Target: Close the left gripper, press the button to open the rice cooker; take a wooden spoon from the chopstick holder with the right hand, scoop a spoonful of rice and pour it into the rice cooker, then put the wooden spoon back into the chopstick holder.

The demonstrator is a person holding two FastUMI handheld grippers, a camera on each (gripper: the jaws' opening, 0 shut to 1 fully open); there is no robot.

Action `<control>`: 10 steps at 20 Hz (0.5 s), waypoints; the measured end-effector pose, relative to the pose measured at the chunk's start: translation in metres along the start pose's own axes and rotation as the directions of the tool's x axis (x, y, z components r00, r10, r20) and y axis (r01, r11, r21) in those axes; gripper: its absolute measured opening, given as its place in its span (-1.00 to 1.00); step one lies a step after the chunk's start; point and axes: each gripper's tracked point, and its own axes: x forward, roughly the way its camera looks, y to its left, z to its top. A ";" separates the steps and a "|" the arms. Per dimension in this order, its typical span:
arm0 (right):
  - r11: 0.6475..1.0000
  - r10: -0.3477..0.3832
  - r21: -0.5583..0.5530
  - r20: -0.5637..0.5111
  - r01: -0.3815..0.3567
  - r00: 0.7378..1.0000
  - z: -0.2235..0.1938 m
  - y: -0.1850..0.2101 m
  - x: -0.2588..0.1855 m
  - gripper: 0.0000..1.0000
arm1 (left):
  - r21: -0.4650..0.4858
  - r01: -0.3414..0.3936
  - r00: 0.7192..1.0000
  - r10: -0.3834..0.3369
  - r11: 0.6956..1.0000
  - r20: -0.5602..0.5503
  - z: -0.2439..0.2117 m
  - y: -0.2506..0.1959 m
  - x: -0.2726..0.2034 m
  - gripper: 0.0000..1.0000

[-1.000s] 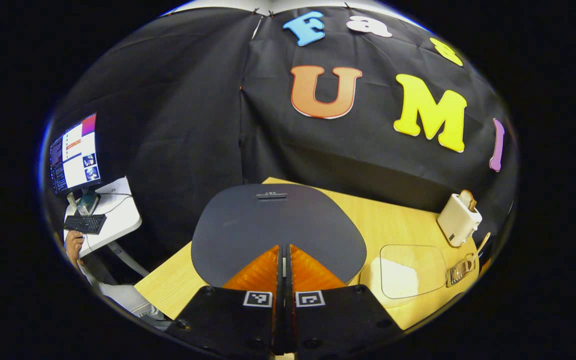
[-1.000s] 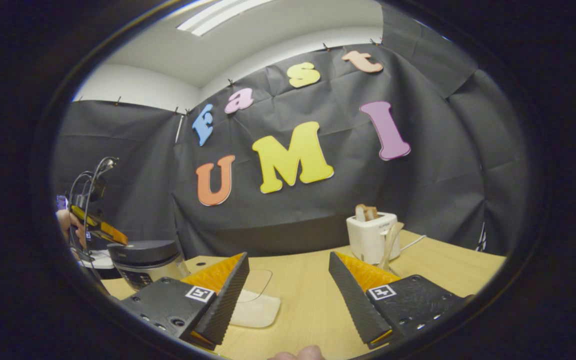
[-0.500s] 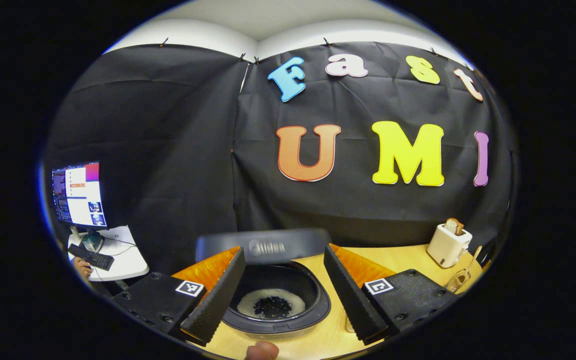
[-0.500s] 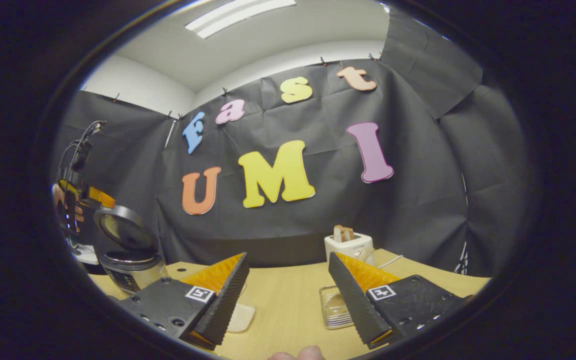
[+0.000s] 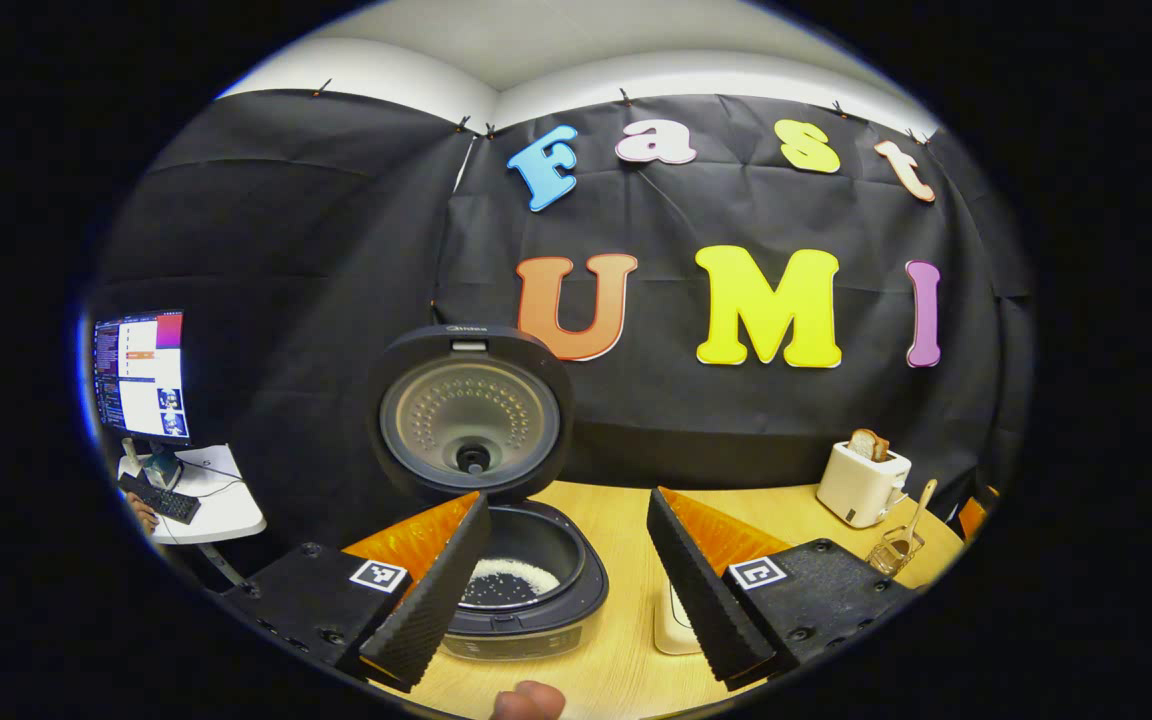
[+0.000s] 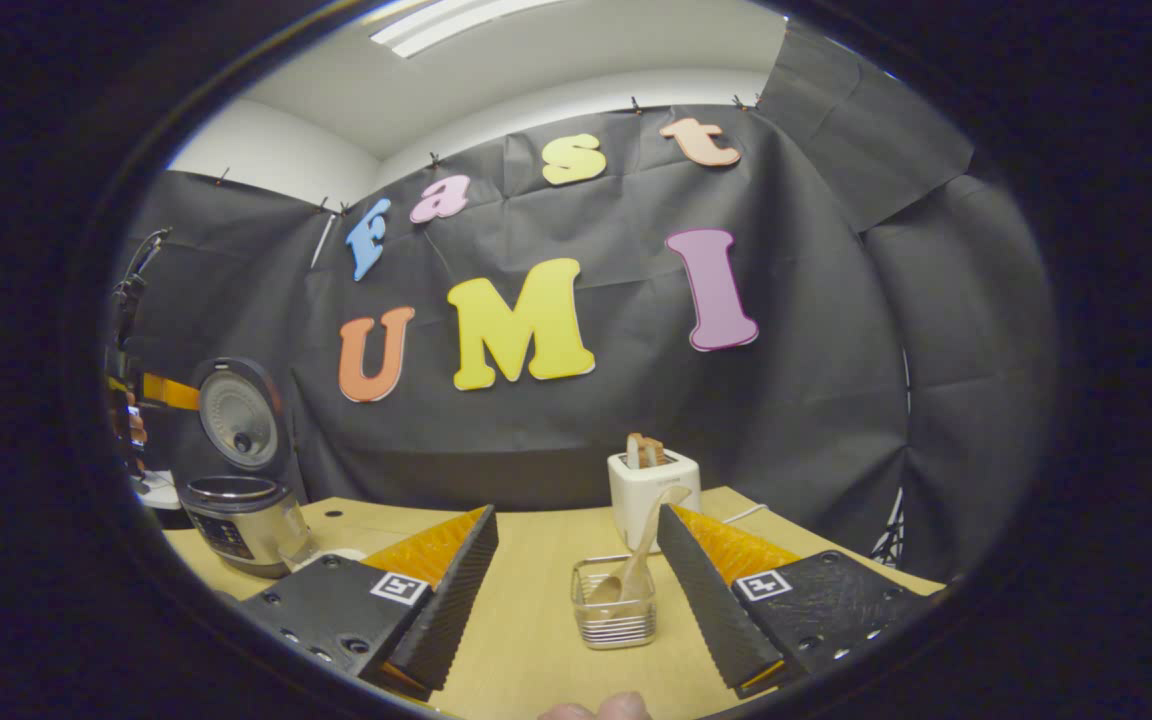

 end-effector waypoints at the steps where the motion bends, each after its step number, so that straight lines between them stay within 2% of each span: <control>1: 1.000 -0.002 0.008 -0.022 0.003 1.000 -0.001 -0.008 0.003 0.90 | 0.003 0.014 1.000 -0.014 1.000 0.001 -0.006 -0.007 -0.003 1.00; 4: 0.998 0.001 0.068 -0.099 0.006 0.995 -0.009 -0.030 0.023 0.83 | 0.046 0.009 0.999 -0.011 0.999 0.041 -0.011 -0.017 -0.011 1.00; 5: 0.996 0.010 0.091 -0.126 0.002 0.992 -0.014 -0.034 0.032 0.97 | 0.058 0.010 0.998 -0.013 0.998 0.054 -0.011 -0.020 -0.014 1.00; 7: 0.993 0.021 0.114 -0.169 -0.002 0.985 -0.021 -0.040 0.052 0.84 | 0.053 0.038 0.997 -0.041 0.998 0.060 -0.012 -0.033 -0.020 1.00; 10: 0.990 0.032 0.142 -0.230 0.001 0.973 -0.037 -0.047 0.086 0.91 | 0.045 0.047 0.996 -0.050 0.998 0.070 -0.010 -0.038 -0.025 1.00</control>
